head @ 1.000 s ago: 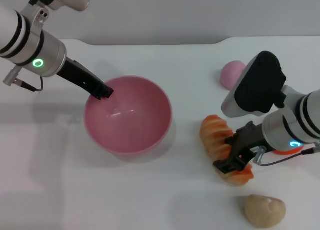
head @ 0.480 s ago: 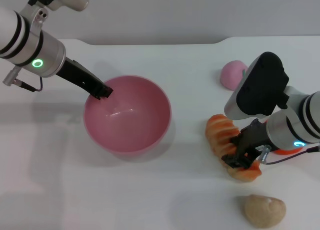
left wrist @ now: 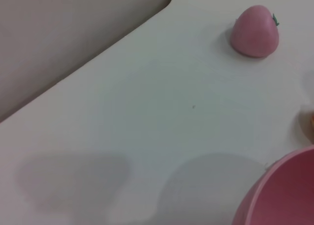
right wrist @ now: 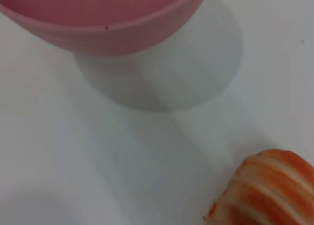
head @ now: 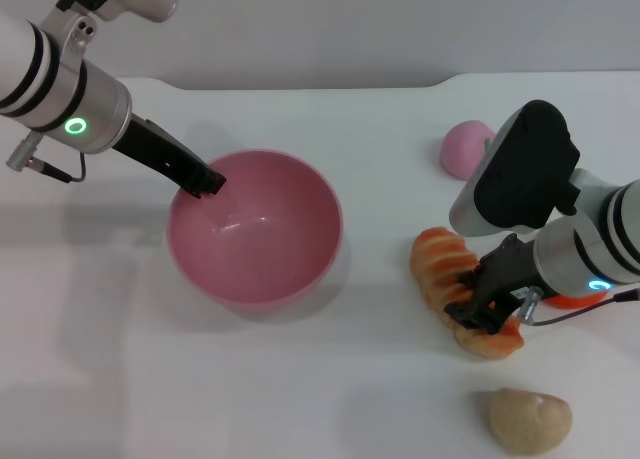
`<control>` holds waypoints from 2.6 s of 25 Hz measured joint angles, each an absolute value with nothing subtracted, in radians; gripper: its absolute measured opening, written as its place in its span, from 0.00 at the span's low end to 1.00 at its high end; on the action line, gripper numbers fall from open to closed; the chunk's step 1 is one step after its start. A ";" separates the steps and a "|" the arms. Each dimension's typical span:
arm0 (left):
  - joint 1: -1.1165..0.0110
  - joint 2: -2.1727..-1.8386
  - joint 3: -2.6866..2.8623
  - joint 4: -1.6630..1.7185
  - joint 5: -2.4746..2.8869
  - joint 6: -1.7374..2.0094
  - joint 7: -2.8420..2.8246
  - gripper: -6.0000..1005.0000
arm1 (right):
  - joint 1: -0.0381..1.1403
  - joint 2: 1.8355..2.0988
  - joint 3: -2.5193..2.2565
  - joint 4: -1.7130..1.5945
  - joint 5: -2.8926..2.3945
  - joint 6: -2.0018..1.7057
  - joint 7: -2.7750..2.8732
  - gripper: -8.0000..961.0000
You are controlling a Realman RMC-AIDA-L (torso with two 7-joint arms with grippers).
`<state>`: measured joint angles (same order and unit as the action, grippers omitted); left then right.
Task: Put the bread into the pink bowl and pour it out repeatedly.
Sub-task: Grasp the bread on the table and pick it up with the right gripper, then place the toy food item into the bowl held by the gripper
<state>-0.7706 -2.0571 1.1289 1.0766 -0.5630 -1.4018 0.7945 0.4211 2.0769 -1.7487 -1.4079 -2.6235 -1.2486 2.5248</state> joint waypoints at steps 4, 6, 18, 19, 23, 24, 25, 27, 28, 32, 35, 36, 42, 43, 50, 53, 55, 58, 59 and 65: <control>-0.772 -2.057 1.130 1.076 -0.563 -1.402 0.795 0.10 | 0.421 2.076 -1.749 -1.408 -2.624 -1.249 2.525 0.40; -0.773 -2.057 1.135 1.076 -0.563 -1.402 0.794 0.10 | 0.422 2.076 -1.749 -1.408 -2.624 -1.249 2.525 0.39; -0.773 -2.057 1.138 1.077 -0.563 -1.399 0.793 0.11 | 0.415 2.075 -1.747 -1.423 -2.623 -1.249 2.525 0.29; -0.773 -2.057 1.138 1.076 -0.563 -1.399 0.793 0.11 | 0.412 2.075 -1.746 -1.431 -2.623 -1.249 2.525 0.28; -0.773 -2.057 1.138 1.075 -0.563 -1.399 0.793 0.11 | 0.389 2.075 -1.740 -1.478 -2.623 -1.249 2.525 0.24; -0.773 -2.057 1.138 1.075 -0.563 -1.399 0.793 0.11 | 0.383 2.075 -1.739 -1.491 -2.623 -1.249 2.525 0.23; -0.773 -2.057 1.139 1.075 -0.563 -1.399 0.793 0.11 | 0.375 2.075 -1.738 -1.503 -2.623 -1.249 2.525 0.22; -0.772 -2.057 1.140 1.074 -0.563 -1.399 0.793 0.11 | 0.362 2.075 -1.736 -1.529 -2.629 -1.249 2.527 0.20; -0.772 -2.057 1.140 1.074 -0.563 -1.399 0.793 0.11 | 0.353 2.075 -1.734 -1.546 -2.635 -1.249 2.529 0.20; -0.771 -2.057 1.140 1.074 -0.563 -1.399 0.793 0.11 | 0.315 2.076 -1.724 -1.631 -2.650 -1.249 2.534 0.18; -0.770 -2.057 1.140 1.073 -0.563 -1.399 0.793 0.11 | 0.285 2.077 -1.713 -1.698 -2.663 -1.249 2.536 0.18; -0.771 -2.057 1.140 1.071 -0.563 -1.399 0.793 0.11 | 0.273 2.077 -1.711 -1.728 -2.672 -1.249 2.540 0.18; -0.772 -2.057 1.143 1.069 -0.563 -1.403 0.793 0.11 | 0.216 2.077 -1.709 -1.920 -2.702 -1.248 2.560 0.17; -0.772 -2.058 1.147 1.069 -0.563 -1.403 0.793 0.11 | 0.208 2.078 -1.711 -1.954 -2.700 -1.248 2.560 0.17; -0.773 -2.062 1.175 1.069 -0.568 -1.400 0.786 0.11 | 0.233 2.078 -1.756 -2.051 -2.628 -1.214 2.568 0.16; -0.773 -2.063 1.185 1.069 -0.584 -1.400 0.784 0.11 | 0.264 2.079 -1.784 -2.043 -2.602 -1.189 2.570 0.15; -0.773 -2.063 1.187 1.069 -0.589 -1.399 0.784 0.11 | 0.274 2.079 -1.819 -2.031 -2.601 -1.153 2.572 0.15; -0.773 -2.063 1.188 1.070 -0.589 -1.399 0.784 0.11 | 0.288 2.079 -1.862 -2.002 -2.600 -1.113 2.575 0.15; -0.773 -2.064 1.189 1.072 -0.590 -1.399 0.783 0.11 | 0.294 2.079 -1.875 -1.988 -2.600 -1.104 2.578 0.15; -0.774 -2.064 1.191 1.073 -0.592 -1.395 0.783 0.11 | 0.332 2.077 -1.909 -1.870 -2.555 -1.051 2.588 0.15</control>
<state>-0.7740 -2.0635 1.1907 1.0731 -0.5918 -1.3954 0.7831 0.3319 2.0773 -1.9091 -1.8702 -2.5554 -1.0515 2.5878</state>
